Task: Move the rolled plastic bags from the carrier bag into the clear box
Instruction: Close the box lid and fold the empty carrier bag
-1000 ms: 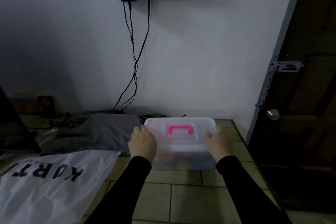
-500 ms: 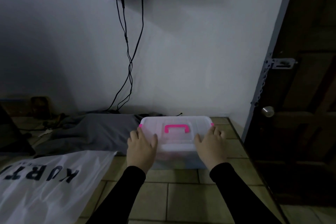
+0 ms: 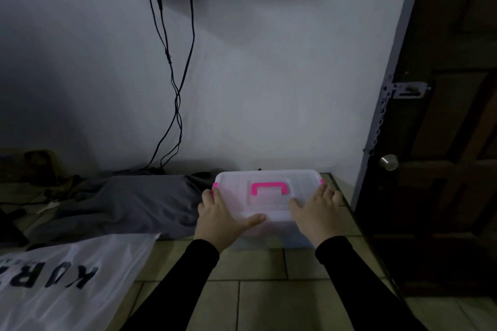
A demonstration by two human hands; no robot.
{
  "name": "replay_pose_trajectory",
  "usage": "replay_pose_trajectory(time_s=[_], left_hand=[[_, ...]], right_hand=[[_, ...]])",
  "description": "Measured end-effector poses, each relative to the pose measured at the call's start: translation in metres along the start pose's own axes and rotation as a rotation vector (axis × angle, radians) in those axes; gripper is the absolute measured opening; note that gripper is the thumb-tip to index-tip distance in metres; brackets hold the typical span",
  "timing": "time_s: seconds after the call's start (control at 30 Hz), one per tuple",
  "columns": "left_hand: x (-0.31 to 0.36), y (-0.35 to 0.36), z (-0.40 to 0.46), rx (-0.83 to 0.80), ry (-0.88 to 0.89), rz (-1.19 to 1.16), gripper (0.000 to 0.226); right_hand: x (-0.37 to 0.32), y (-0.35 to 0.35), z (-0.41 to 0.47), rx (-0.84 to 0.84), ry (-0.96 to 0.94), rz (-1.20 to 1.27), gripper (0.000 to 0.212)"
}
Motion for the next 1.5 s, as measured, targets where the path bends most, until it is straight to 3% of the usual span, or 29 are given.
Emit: replay_pose_trajectory(time_s=[0.1, 0.33, 1.07, 1.17, 1.23, 1.3, 1.4, 1.5], left_hand=[[0.015, -0.001, 0.008, 0.066, -0.006, 0.2, 0.154], [0.03, 0.013, 0.045, 0.057, -0.034, 0.342, 0.138], [0.041, 0.044, 0.142, 0.019, 0.013, 0.247, 0.133], [0.041, 0.042, 0.142, -0.068, 0.003, 0.171, 0.136], [0.033, 0.04, 0.143, -0.159, -0.022, 0.073, 0.126], [0.025, 0.032, 0.136, -0.189, 0.027, 0.094, 0.1], [0.016, 0.01, 0.106, -0.093, 0.151, 0.096, 0.054], [-0.006, -0.022, 0.061, 0.013, 0.172, 0.045, 0.034]], right_hand=[[0.001, -0.005, 0.015, 0.045, -0.045, -0.041, 0.085], [0.0, 0.004, 0.061, 0.063, -0.043, -0.031, 0.082], [-0.013, 0.041, 0.156, 0.098, -0.009, 0.031, 0.083], [-0.013, 0.038, 0.157, 0.044, -0.006, 0.04, 0.085], [-0.013, 0.033, 0.155, -0.027, -0.016, 0.027, 0.085], [-0.016, 0.023, 0.148, -0.052, -0.048, -0.023, 0.079], [-0.042, 0.007, 0.114, 0.029, -0.226, -0.05, 0.061], [-0.084, 0.006, 0.051, 0.082, -0.455, 0.107, 0.048]])
Point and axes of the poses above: each hand's wrist, its own z-axis towards the middle knuckle, its own y-axis out of the palm, x = y × z, the point moved 6 cm from there along z, towards the middle knuckle, and after that the axes turned 3 degrees about z, right-handed, at the moved point
